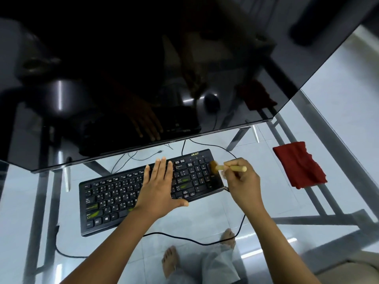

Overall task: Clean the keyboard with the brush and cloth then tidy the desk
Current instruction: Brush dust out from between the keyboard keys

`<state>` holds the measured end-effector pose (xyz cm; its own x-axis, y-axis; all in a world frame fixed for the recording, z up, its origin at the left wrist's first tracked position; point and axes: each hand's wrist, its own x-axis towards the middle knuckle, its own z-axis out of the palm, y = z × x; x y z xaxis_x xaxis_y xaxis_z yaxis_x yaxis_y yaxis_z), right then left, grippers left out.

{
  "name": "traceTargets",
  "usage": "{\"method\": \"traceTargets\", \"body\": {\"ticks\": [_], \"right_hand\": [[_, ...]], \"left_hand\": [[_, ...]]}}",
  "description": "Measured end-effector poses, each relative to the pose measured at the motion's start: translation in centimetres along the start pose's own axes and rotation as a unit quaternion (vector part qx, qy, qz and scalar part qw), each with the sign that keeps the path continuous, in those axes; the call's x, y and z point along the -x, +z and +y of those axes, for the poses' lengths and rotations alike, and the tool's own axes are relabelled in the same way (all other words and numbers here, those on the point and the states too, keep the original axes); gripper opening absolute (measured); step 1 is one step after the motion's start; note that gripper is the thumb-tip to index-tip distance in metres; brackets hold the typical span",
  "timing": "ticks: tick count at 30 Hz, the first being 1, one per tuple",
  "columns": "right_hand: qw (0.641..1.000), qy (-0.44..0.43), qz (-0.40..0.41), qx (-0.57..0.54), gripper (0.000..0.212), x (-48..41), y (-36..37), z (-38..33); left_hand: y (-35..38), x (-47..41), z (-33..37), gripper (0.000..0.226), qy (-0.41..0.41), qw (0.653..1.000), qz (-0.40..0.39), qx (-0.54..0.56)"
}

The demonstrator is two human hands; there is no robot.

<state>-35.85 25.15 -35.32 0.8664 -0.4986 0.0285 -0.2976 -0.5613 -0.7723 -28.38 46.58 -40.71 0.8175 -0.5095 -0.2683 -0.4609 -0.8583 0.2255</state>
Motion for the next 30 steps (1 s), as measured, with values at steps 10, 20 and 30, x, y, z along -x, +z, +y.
{"method": "traceTargets", "body": {"ticks": [10,20,30], "right_hand": [[0.991,0.079,-0.048,-0.100,0.010,-0.4,1.7,-0.8],[0.994,0.073,0.015,-0.081,0.015,-3.3,3.1,-3.2],[0.996,0.020,-0.034,-0.074,0.005,-2.5,1.4,-1.7]], "left_hand": [[0.3,0.3,-0.2,0.127,0.019,1.000,-0.001,0.002],[0.6,0.5,-0.4,0.126,0.018,1.000,0.005,0.007],[0.7,0.5,-0.5,0.125,0.027,1.000,0.008,0.003]]}}
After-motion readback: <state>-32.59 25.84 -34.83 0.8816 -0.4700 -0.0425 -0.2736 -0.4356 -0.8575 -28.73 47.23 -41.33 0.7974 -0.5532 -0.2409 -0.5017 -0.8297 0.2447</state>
